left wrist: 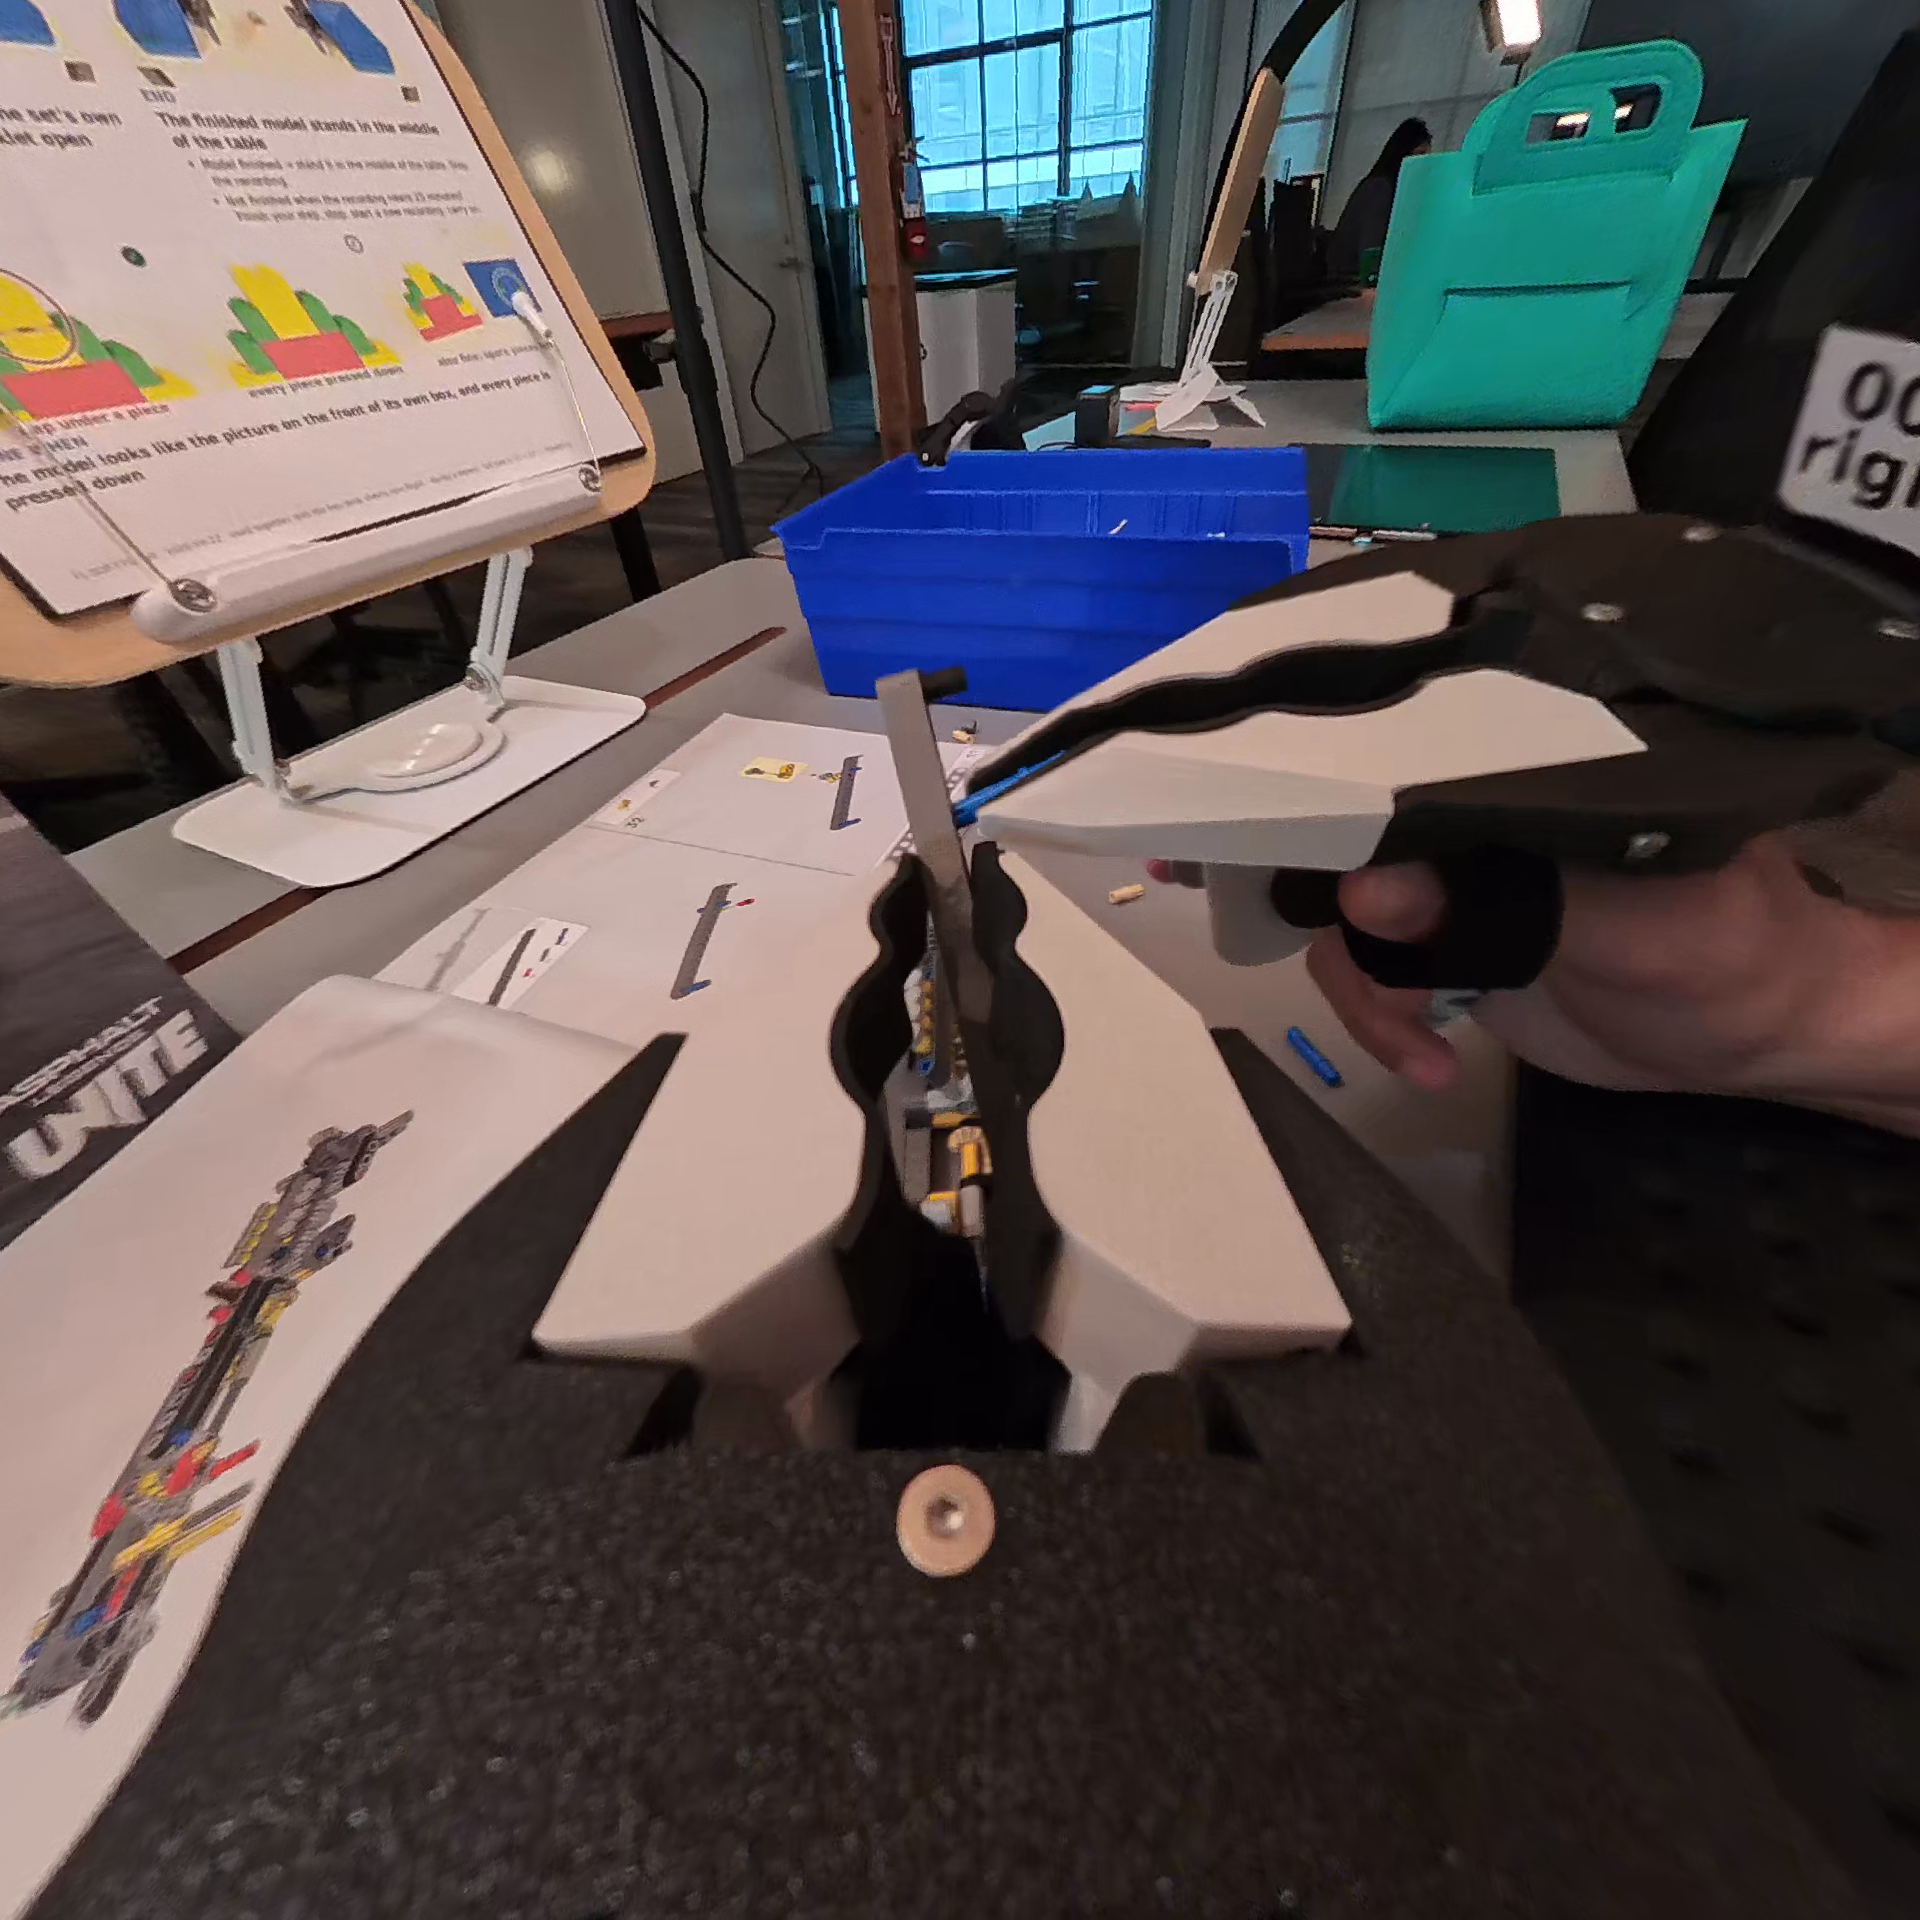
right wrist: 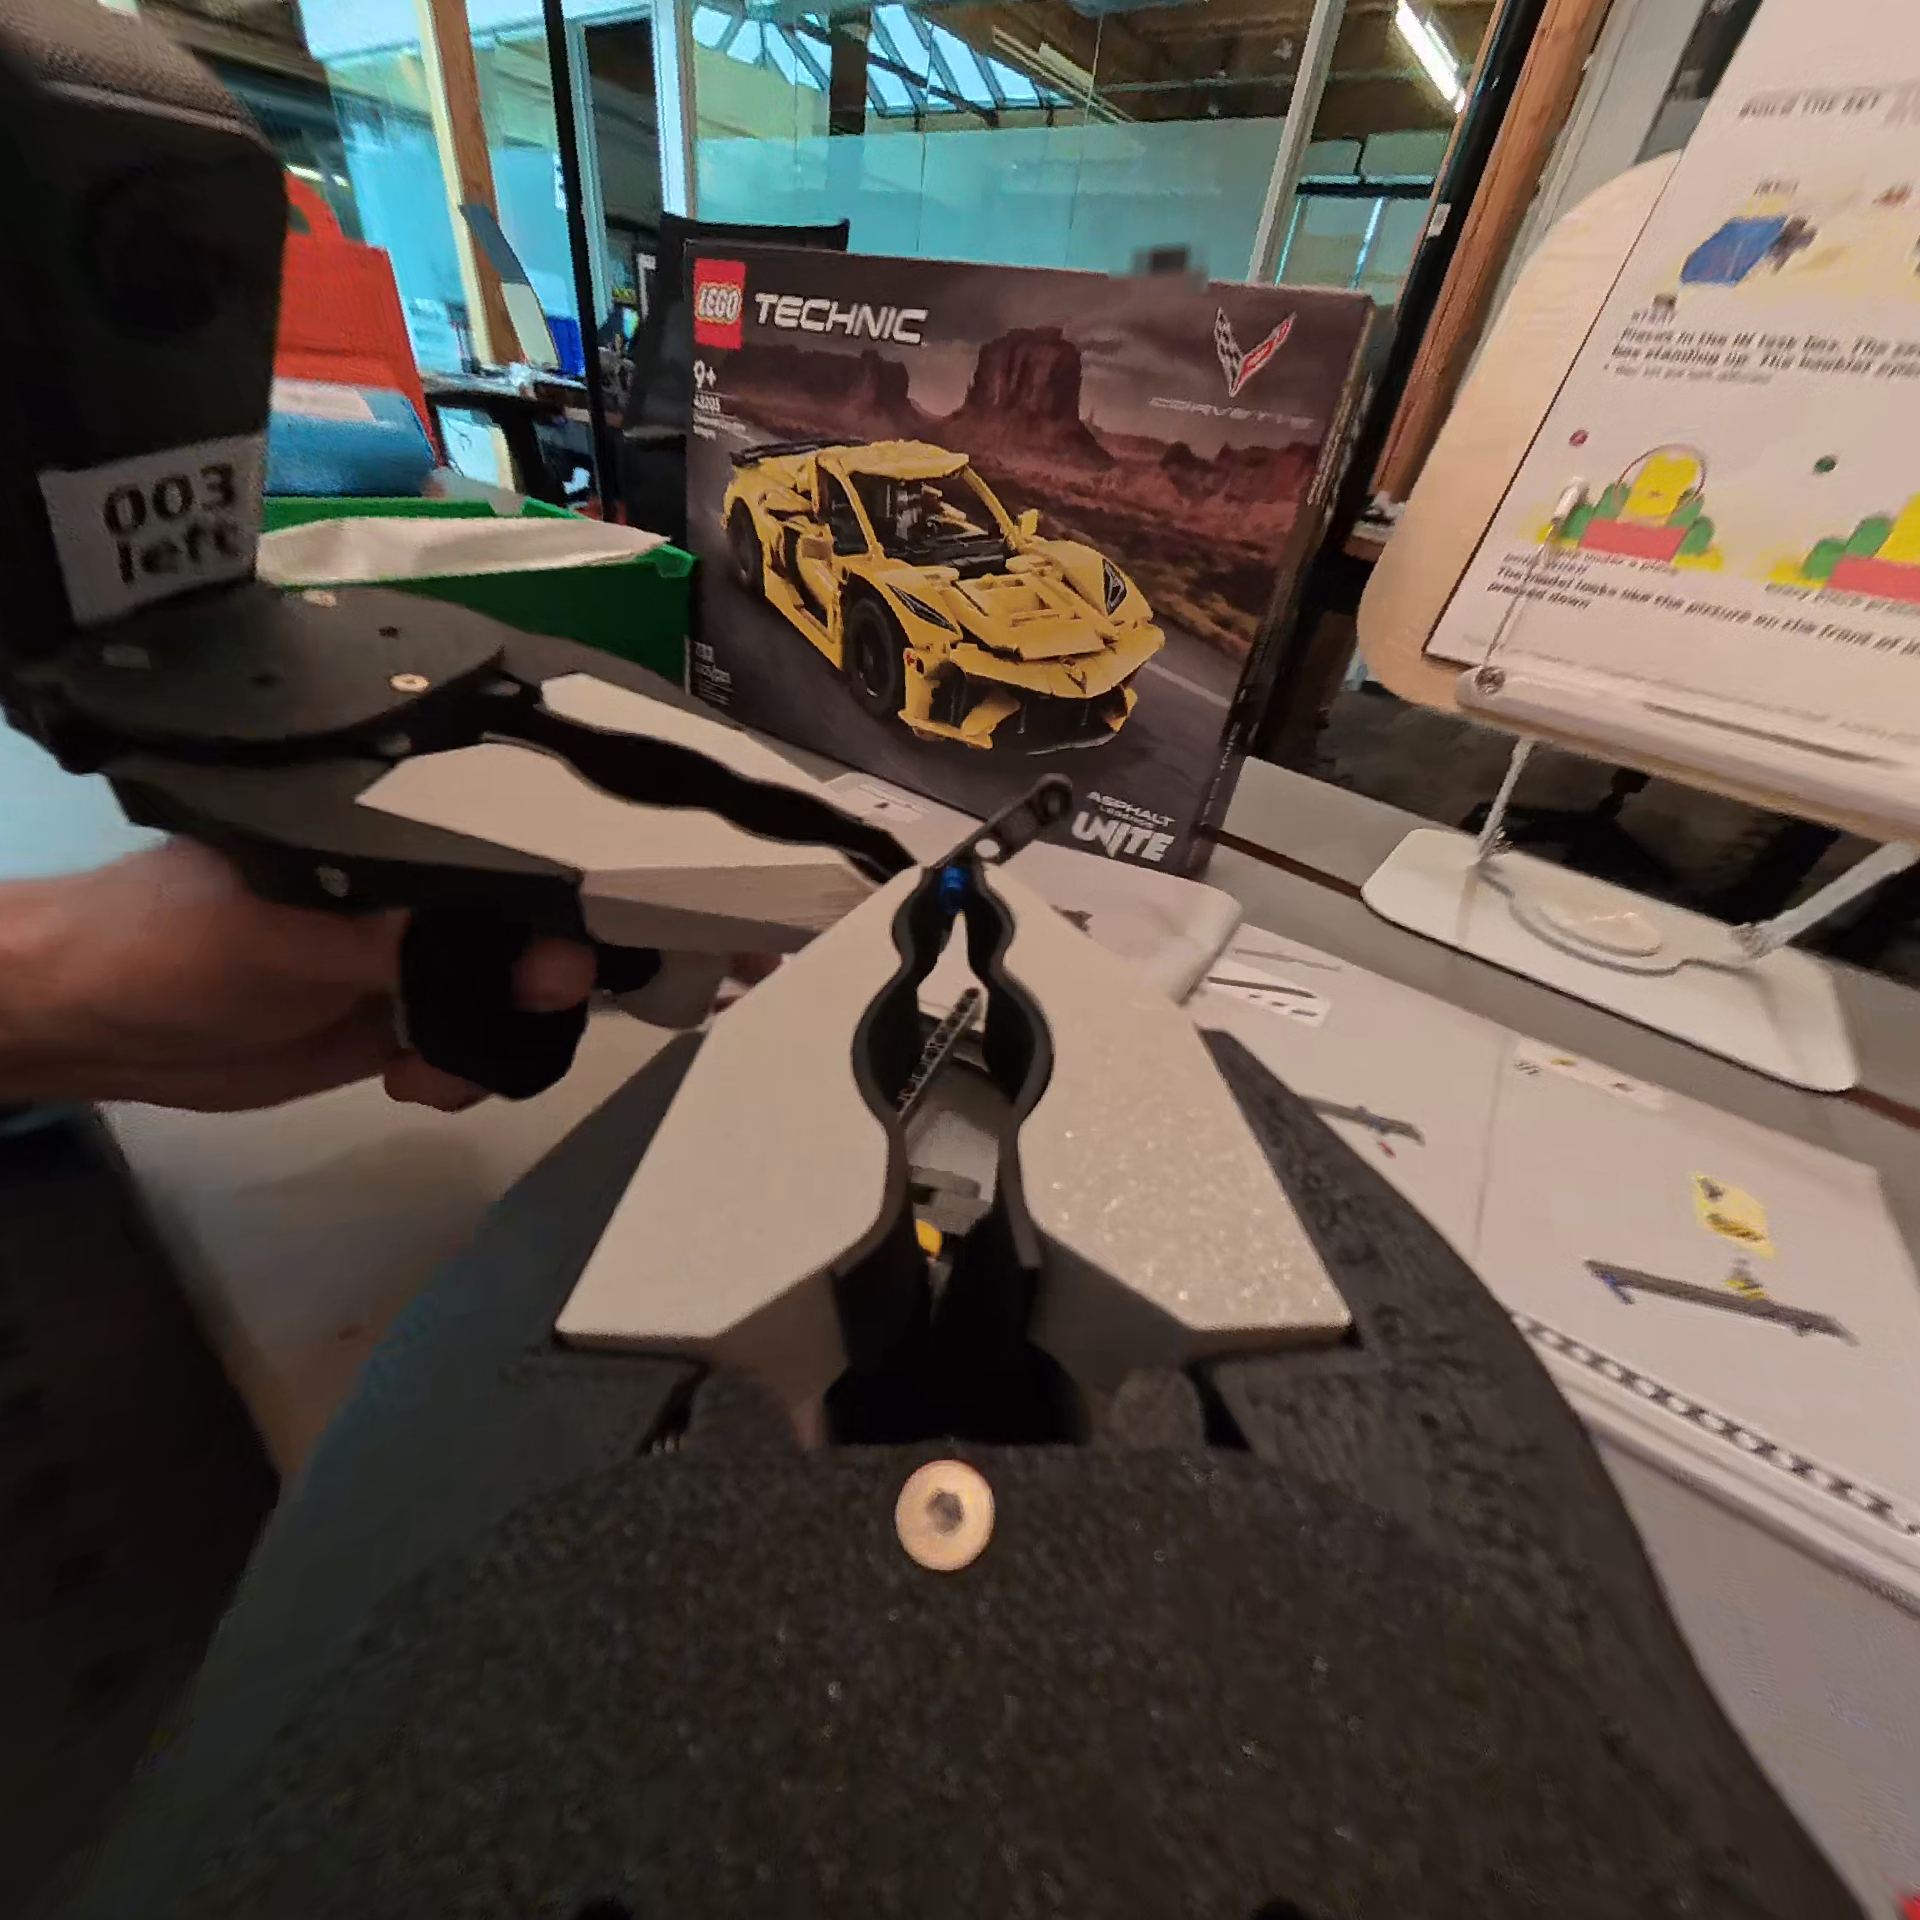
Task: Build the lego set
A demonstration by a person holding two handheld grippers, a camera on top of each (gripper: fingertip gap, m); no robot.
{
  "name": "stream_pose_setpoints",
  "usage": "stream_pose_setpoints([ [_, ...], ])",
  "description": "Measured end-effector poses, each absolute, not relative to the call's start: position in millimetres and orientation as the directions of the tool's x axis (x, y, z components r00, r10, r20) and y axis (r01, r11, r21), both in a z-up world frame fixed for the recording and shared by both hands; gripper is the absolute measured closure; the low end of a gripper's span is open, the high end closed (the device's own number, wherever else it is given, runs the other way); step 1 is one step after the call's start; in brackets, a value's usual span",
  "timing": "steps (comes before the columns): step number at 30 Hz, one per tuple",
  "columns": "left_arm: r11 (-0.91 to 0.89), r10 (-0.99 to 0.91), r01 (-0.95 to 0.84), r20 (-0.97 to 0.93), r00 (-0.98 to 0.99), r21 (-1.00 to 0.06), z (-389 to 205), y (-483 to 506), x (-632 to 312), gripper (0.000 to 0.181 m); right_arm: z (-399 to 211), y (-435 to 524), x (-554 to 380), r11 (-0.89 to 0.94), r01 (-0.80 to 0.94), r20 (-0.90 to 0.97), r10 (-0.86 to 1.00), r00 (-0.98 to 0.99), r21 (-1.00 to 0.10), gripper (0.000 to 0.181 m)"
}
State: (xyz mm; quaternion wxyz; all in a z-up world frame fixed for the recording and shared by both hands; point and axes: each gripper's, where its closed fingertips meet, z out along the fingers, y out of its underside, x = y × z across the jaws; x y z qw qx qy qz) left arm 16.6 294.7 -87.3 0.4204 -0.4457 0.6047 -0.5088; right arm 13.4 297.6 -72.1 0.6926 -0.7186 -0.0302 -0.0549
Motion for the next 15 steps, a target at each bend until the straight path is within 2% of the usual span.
stream_pose_setpoints([
  [3,0.039,-0.964,-0.104,-0.01,-0.264,-0.994,-86,292,17,0.173,-71,298,14,-0.013,0.028,0.028,-0.018,0.999,-1.0,0.177],
  [5,0.062,-0.968,-0.106,-0.034,-0.25,-0.992,-87,293,18,0.173,-73,298,15,-0.019,0.049,0.049,-0.022,0.999,-0.999,0.178],
  [9,0.108,-0.967,-0.107,-0.08,-0.24,-0.988,-89,295,18,0.173,-75,299,16,-0.016,-0.039,-0.039,0.002,0.999,-0.999,0.177],
  [12,0.064,-0.958,-0.122,-0.027,-0.284,-0.991,-89,295,19,0.173,-76,298,17,-0.022,-0.087,-0.088,0.05,0.995,-0.996,0.176],
  [13,0.026,-0.951,-0.125,0.014,-0.308,-0.992,-88,293,18,0.173,-75,296,17,-0.013,-0.108,-0.109,0.088,0.99,-0.994,0.174],
  [14,0.003,-0.947,-0.129,0.039,-0.32,-0.992,-88,293,18,0.174,-72,292,14,-0.005,-0.122,-0.121,0.149,0.981,-0.993,0.156],
  [15,-0.009,-0.944,-0.13,0.052,-0.326,-0.991,-88,294,17,0.174,-67,287,13,0.013,-0.158,-0.152,0.205,0.967,-0.987,0.153],
])
